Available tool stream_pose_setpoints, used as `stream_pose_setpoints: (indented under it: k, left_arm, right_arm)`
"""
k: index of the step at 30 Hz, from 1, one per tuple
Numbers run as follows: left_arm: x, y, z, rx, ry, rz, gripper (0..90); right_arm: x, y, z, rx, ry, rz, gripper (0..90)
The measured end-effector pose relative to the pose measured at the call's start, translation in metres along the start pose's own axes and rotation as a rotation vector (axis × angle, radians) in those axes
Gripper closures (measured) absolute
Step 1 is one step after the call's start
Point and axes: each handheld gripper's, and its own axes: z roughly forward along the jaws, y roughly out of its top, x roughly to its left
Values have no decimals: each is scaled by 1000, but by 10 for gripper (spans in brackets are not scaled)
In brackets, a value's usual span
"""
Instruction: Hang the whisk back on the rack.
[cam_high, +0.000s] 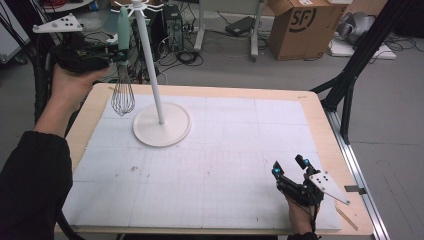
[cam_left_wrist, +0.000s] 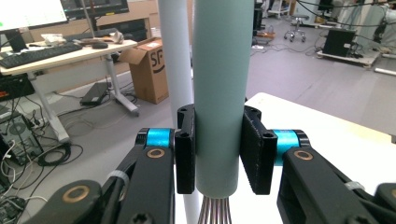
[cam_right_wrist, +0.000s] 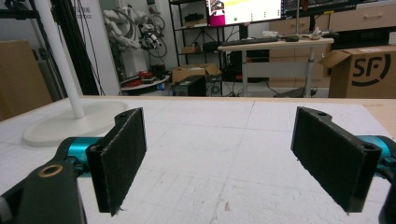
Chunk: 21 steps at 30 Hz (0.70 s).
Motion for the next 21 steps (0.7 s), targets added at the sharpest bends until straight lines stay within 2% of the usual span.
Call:
stream_pose_setpoints:
  k: [6,11,21]
  left_arm:
    - [0,0,2,3,13,-7,693]
    - [-2,0,5,7,3,-5,693]
    - [5,-3,10,1,15,-41,693]
  right_arm:
    - [0,0,0,0,-1,2,173]
    - [0,0,0,0,-2,0,173]
    - [-1,0,-1,-2,-7,5,173]
